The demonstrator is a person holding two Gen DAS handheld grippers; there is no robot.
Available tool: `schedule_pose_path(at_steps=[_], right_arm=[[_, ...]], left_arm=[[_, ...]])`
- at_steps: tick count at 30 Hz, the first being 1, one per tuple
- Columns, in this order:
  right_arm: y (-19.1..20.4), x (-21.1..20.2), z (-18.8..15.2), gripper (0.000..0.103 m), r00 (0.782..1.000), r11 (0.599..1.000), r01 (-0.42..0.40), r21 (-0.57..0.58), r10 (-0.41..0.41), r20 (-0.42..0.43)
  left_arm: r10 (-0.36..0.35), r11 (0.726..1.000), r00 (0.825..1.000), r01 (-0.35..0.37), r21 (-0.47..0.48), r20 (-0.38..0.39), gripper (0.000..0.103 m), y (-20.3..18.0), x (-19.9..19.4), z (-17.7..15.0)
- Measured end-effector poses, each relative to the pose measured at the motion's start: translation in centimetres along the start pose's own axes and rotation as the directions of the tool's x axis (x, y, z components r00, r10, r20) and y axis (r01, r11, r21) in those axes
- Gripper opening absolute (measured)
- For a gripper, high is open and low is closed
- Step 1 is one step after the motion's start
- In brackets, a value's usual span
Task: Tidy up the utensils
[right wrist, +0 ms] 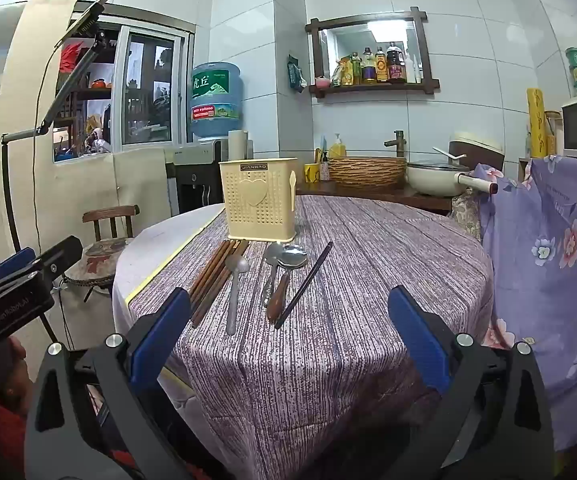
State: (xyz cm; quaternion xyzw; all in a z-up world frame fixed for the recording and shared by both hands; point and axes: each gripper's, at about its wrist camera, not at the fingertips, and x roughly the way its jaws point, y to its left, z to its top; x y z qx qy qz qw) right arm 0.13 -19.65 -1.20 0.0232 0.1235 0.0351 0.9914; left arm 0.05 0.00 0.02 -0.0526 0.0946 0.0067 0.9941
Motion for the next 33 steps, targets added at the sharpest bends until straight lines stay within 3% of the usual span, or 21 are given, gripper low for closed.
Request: schedule_pose_path(at_steps=[33], right_arm=[[-0.07, 0.16, -0.11, 0.097, 1.0, 1.0, -0.004, 0.003, 0.004, -0.006]], left_arm=[[-0.003, 1.0, 1.0, 0.003, 0.0, 0.003, 0.098, 0.02, 0.0, -0.04]])
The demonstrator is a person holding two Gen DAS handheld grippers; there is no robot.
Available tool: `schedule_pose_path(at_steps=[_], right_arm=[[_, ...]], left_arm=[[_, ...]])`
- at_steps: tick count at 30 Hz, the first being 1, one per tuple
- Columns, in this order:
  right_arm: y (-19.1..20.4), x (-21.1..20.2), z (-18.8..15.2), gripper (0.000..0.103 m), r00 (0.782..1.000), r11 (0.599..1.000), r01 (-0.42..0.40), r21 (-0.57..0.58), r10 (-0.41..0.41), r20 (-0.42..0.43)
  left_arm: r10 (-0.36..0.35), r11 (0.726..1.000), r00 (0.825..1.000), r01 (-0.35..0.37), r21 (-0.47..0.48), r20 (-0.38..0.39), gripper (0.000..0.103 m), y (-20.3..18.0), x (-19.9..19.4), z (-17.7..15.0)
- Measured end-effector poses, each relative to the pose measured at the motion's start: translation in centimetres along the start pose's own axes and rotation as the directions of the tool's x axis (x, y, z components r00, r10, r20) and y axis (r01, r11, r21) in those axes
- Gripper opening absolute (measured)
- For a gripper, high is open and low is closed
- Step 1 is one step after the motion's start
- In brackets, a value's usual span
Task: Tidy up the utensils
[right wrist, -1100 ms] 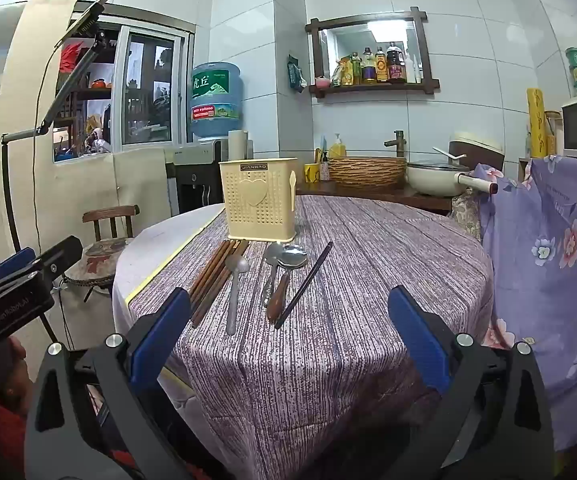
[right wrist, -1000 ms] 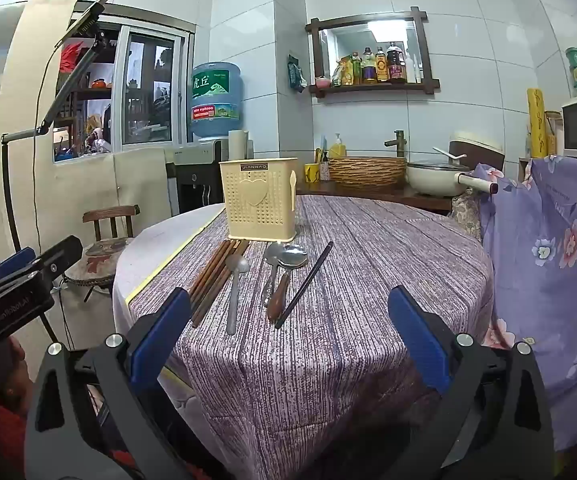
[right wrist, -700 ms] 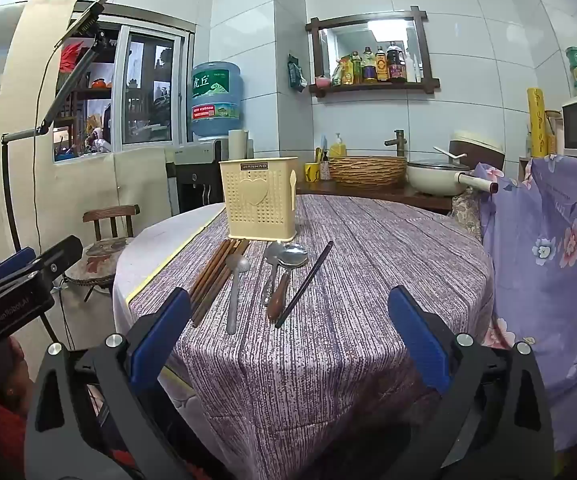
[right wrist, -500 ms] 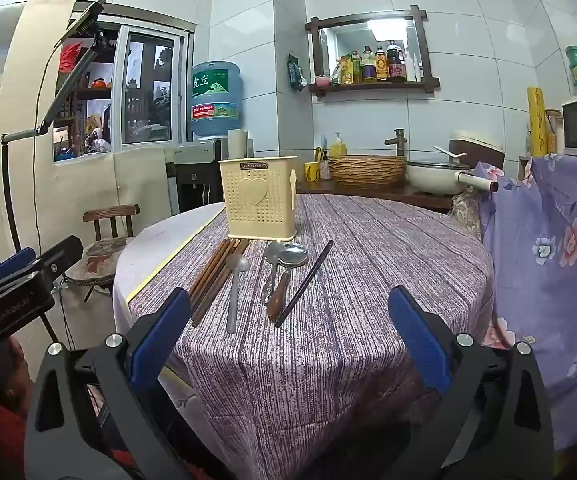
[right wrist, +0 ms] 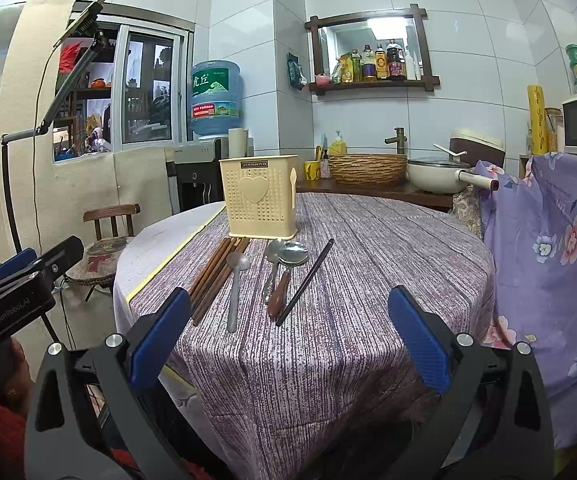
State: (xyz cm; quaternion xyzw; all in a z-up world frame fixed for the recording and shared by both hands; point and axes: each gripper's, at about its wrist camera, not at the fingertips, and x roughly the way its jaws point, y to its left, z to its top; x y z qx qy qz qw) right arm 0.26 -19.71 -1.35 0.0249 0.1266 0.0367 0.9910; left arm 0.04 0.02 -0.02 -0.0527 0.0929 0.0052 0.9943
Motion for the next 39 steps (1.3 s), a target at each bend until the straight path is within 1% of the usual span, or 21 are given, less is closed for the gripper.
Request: schedule_pose_path(at_steps=[10, 13, 16, 17, 39], right_arm=[[0.04, -0.13, -0.2, 0.097, 1.0, 1.0, -0.001, 0.002, 0.001, -0.002], [-0.27, -0.31, -0.01, 0.097, 1.0, 1.0, 0.0, 0.0, 0.0, -0.002], [-0.14, -0.28, 0.07, 0.097, 1.0, 1.0, -0.002, 0.002, 0.002, -0.006], [-0.16, 0.29, 0.03, 0.097, 1.0, 1.0, -0.002, 0.003, 0.002, -0.007], [-0.13, 0.25, 0.01, 0.097, 1.0, 1.0, -0.002, 0.003, 0.002, -0.007]], left_arm=[[0.0, 1.0, 1.0, 0.0, 0.0, -0.003, 0.098, 0.01, 0.02, -0.01], [0.001, 1.0, 1.0, -0.001, -0.002, -0.007, 0.098, -0.49, 0.27, -0.29], [0.003, 1.0, 1.0, -0.003, -0.003, -0.008, 0.098, -0.17, 0.67, -0.83], [0.003, 1.0, 1.0, -0.003, -0.004, -0.008, 0.098, -0.08, 0.45, -0.87], [0.003, 1.0, 1.0, -0.003, -0.003, -0.012, 0.098, 0.0, 0.47, -0.67]])
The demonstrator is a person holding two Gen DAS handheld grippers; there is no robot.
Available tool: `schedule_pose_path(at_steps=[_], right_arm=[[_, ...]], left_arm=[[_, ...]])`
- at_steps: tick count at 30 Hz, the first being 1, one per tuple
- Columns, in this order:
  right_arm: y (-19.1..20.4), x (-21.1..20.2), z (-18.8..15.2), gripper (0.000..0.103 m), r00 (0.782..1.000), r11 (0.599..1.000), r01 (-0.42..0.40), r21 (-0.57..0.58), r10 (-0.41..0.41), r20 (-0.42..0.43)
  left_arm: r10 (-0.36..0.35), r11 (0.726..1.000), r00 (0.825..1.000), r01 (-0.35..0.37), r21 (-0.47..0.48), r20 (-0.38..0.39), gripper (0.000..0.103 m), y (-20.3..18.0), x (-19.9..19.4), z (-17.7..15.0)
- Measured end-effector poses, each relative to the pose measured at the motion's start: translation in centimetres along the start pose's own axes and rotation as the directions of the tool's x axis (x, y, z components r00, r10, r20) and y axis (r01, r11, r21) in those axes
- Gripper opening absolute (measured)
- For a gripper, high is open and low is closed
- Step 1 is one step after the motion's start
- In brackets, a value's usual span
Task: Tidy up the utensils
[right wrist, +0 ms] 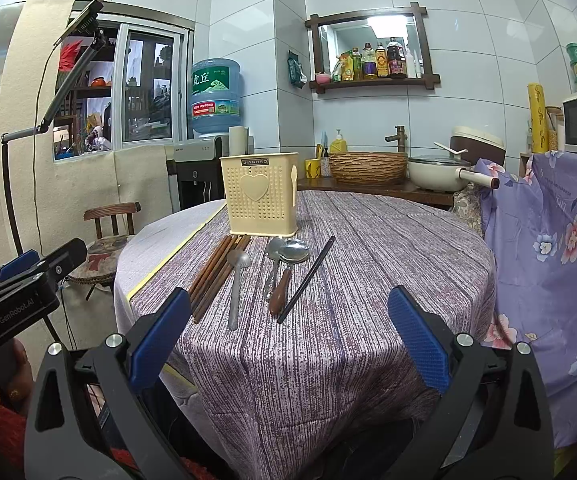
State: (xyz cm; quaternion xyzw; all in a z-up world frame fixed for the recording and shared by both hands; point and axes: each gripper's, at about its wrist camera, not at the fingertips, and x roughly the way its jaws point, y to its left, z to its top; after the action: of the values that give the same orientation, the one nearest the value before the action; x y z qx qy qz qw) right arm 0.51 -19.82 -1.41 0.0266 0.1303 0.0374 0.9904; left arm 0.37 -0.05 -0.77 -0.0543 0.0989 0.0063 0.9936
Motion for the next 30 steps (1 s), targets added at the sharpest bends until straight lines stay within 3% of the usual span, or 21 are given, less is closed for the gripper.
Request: schedule_pose_path(at_steps=[30], right_arm=[[0.02, 0.05, 0.04, 0.097, 1.0, 1.0, 0.001, 0.002, -0.001, -0.003]], left_arm=[[-0.001, 1.0, 1.0, 0.001, 0.001, -0.016, 0.098, -0.07, 0.22, -0.82]])
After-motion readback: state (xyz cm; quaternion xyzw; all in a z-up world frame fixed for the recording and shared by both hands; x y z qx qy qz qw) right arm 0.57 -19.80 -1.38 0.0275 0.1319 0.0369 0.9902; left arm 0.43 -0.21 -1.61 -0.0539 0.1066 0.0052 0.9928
